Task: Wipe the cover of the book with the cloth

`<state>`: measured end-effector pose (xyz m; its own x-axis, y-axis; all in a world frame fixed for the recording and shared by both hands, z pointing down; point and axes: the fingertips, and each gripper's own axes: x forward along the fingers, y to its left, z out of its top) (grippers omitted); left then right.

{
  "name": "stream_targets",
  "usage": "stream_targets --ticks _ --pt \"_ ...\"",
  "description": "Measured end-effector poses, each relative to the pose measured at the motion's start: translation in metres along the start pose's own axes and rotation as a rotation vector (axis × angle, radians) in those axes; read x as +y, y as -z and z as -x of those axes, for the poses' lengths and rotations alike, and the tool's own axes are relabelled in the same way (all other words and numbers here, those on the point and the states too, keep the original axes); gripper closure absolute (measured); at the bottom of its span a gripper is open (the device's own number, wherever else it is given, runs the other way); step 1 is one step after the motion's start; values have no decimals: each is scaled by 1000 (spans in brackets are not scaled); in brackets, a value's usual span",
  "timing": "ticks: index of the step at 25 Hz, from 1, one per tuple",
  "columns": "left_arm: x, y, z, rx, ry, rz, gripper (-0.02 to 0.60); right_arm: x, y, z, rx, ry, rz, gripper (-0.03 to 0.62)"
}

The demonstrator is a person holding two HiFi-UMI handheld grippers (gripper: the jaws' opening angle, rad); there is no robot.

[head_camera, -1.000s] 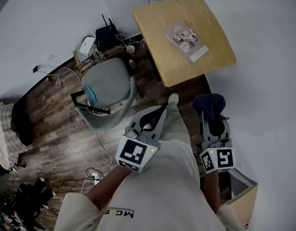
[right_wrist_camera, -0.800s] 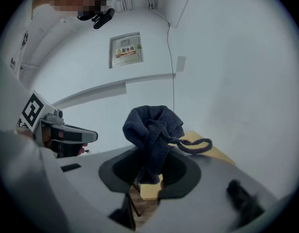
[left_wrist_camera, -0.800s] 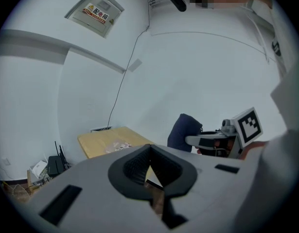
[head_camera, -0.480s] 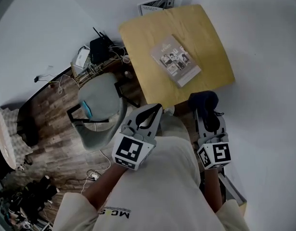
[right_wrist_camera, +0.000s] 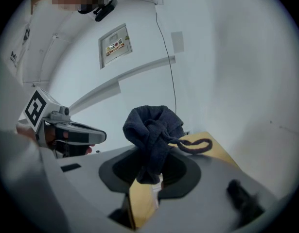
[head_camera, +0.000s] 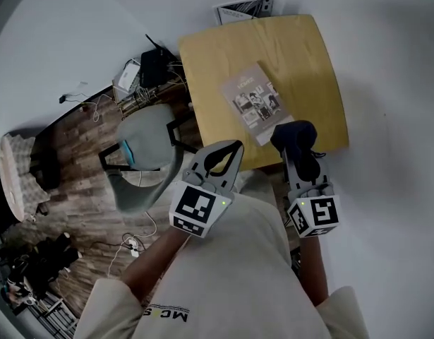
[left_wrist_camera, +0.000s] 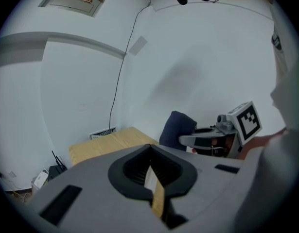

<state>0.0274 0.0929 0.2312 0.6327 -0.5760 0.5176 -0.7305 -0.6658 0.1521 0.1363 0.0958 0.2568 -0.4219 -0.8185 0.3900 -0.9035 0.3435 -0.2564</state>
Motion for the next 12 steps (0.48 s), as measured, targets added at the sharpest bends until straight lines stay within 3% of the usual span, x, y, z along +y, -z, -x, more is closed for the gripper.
stream_targets --ticks 12 --pt "34 29 -75 112 23 36 571 -23 36 -46 132 -3 -31 490"
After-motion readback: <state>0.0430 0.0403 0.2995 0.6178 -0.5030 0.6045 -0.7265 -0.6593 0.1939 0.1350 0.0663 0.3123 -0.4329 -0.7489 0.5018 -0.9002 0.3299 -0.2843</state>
